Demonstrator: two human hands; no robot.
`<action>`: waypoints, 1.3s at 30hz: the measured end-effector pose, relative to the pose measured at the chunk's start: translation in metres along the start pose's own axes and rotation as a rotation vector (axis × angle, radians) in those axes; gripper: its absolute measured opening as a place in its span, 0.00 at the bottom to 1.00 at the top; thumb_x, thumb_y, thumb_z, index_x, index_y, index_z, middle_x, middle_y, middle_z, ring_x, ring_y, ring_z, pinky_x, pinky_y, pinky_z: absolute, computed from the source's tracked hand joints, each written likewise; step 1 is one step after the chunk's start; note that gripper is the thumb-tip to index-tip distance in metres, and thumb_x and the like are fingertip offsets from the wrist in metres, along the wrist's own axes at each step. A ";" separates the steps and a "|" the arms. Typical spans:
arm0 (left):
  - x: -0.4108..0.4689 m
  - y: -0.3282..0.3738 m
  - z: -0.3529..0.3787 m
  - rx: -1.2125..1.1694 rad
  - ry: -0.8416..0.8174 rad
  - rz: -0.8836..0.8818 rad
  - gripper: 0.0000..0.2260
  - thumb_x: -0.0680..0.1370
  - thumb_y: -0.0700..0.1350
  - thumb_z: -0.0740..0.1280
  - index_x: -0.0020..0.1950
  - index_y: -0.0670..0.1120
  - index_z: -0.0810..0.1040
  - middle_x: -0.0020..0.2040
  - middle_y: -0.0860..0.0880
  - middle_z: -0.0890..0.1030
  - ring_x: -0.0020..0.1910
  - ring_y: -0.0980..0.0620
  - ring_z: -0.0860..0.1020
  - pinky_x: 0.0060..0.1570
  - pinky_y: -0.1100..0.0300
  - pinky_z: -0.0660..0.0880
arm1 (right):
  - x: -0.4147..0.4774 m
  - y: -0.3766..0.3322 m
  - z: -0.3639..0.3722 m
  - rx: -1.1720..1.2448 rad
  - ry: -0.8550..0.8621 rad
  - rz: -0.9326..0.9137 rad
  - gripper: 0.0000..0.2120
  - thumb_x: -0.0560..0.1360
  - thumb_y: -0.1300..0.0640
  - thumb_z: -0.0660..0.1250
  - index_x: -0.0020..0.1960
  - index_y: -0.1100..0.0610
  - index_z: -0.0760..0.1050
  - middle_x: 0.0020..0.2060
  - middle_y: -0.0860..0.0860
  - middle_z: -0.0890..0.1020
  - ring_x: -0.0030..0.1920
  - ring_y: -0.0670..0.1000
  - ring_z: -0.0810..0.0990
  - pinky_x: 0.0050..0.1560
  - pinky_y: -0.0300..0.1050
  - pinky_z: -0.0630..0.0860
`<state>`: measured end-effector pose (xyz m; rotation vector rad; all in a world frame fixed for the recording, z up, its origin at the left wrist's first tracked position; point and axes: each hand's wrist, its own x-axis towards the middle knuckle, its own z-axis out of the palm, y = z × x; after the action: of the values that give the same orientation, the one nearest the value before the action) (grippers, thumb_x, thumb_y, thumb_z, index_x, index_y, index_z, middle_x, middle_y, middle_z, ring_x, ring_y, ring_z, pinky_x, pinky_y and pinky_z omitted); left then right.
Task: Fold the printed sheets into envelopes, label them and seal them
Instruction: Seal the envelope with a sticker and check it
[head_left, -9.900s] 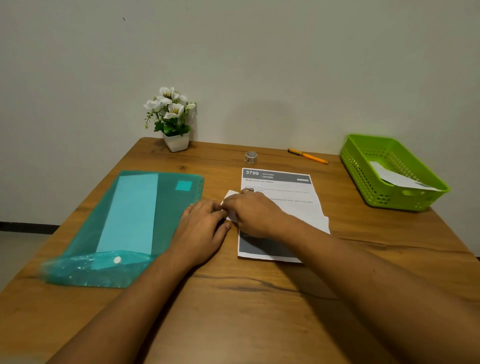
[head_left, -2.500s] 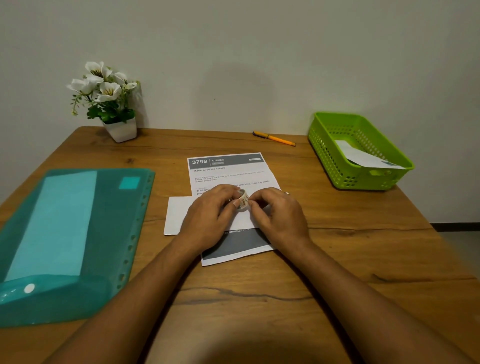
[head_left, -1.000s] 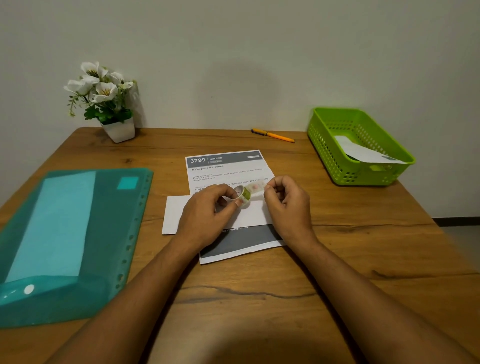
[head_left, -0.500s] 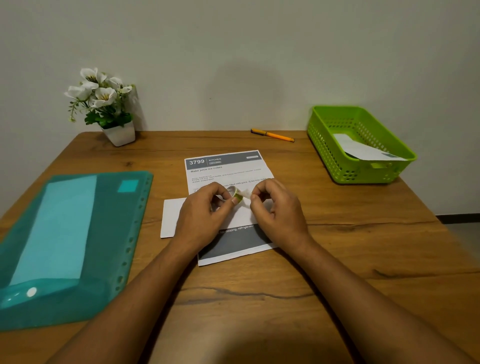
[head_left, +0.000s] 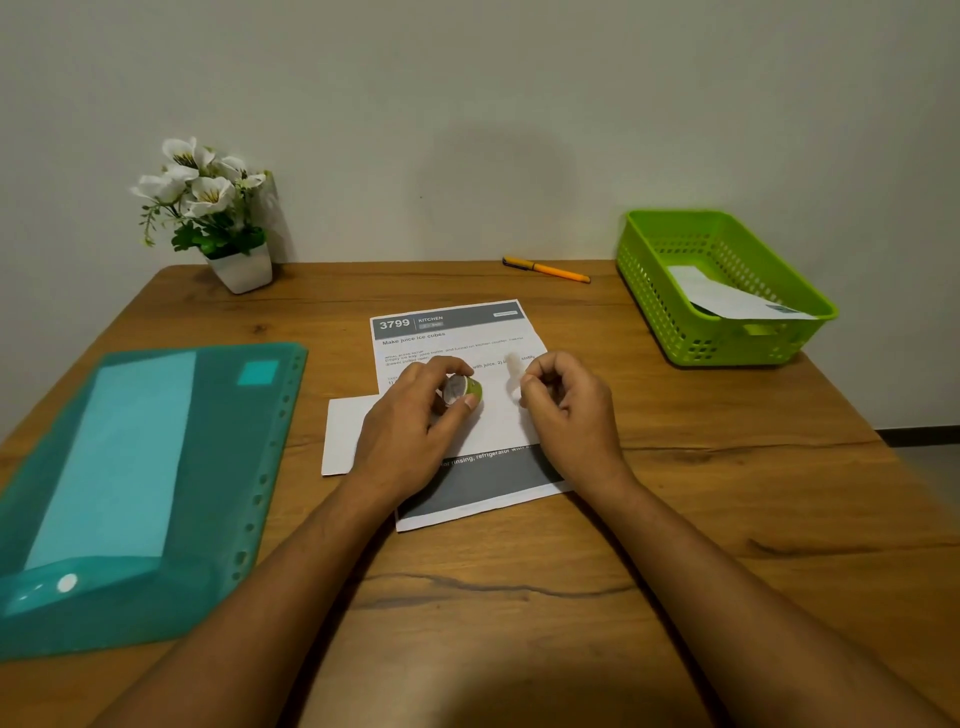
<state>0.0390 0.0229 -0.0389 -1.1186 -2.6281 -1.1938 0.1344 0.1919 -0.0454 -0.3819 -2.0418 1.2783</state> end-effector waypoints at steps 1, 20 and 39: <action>0.000 0.001 0.000 -0.005 0.003 0.004 0.11 0.83 0.58 0.64 0.64 0.60 0.74 0.57 0.59 0.78 0.50 0.60 0.77 0.49 0.53 0.78 | 0.000 0.000 -0.001 0.027 0.003 0.032 0.04 0.78 0.62 0.67 0.45 0.56 0.78 0.39 0.51 0.81 0.41 0.55 0.80 0.39 0.53 0.78; -0.003 0.002 -0.001 -0.190 0.077 -0.039 0.14 0.76 0.49 0.76 0.59 0.52 0.77 0.55 0.56 0.80 0.50 0.56 0.80 0.47 0.57 0.80 | -0.011 -0.008 0.005 -0.474 -0.171 -0.430 0.01 0.78 0.59 0.67 0.49 0.56 0.77 0.45 0.50 0.80 0.43 0.50 0.77 0.40 0.48 0.75; -0.004 0.005 0.000 -0.039 0.050 0.099 0.26 0.82 0.48 0.67 0.79 0.60 0.63 0.67 0.54 0.75 0.57 0.56 0.76 0.49 0.57 0.79 | -0.013 -0.010 0.004 -0.442 -0.218 -0.413 0.02 0.80 0.61 0.65 0.51 0.57 0.76 0.46 0.51 0.80 0.44 0.53 0.78 0.42 0.53 0.75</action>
<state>0.0455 0.0228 -0.0371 -1.1934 -2.4917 -1.2421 0.1417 0.1768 -0.0431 -0.0049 -2.4282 0.6388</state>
